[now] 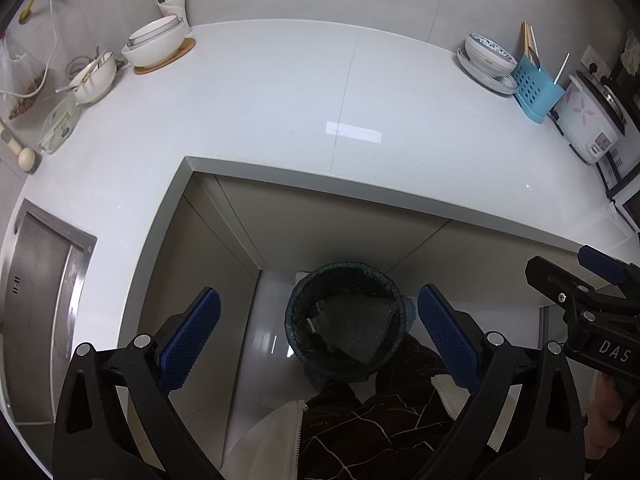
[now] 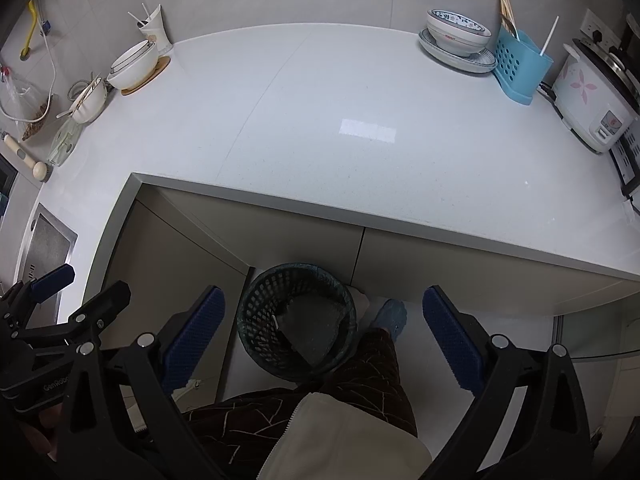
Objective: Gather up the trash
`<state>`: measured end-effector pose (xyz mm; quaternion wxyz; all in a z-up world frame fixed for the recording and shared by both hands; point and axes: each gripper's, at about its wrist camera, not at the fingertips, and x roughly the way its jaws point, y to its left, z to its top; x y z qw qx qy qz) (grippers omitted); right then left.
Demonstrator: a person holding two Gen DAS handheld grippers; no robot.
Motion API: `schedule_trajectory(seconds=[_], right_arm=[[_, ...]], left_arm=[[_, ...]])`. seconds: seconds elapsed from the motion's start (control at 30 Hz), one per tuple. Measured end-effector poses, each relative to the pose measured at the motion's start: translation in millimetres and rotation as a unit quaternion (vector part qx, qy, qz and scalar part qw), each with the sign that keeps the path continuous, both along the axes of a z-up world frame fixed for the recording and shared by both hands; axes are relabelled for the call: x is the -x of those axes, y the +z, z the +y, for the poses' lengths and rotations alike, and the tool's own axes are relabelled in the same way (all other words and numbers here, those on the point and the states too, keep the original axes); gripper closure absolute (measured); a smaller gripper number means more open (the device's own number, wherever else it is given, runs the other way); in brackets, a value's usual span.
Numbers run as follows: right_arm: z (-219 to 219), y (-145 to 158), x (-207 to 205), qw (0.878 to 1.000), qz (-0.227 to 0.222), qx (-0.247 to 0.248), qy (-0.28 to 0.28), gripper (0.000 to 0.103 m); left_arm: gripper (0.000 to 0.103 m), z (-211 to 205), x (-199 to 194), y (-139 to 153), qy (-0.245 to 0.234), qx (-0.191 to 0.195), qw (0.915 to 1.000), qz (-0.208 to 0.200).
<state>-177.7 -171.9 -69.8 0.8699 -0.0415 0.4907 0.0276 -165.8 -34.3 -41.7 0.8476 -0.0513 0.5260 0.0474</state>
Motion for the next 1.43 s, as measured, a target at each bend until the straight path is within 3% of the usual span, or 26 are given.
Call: schedule_trajectory(seconds=[0.5,1.43], right_arm=[[-2.0,2.6,-5.0,1.000,0.004,0.001,-0.001,0.008],[-1.1,-0.3,-5.9,1.000,0.011,0.003,-0.002,0.008]], left_arm=[[0.006,0.0,-3.5,0.1,-0.002,0.010,0.9999,0.004],[0.006,-1.2,-5.7,0.3,0.002,-0.007,0.9998,0.020]])
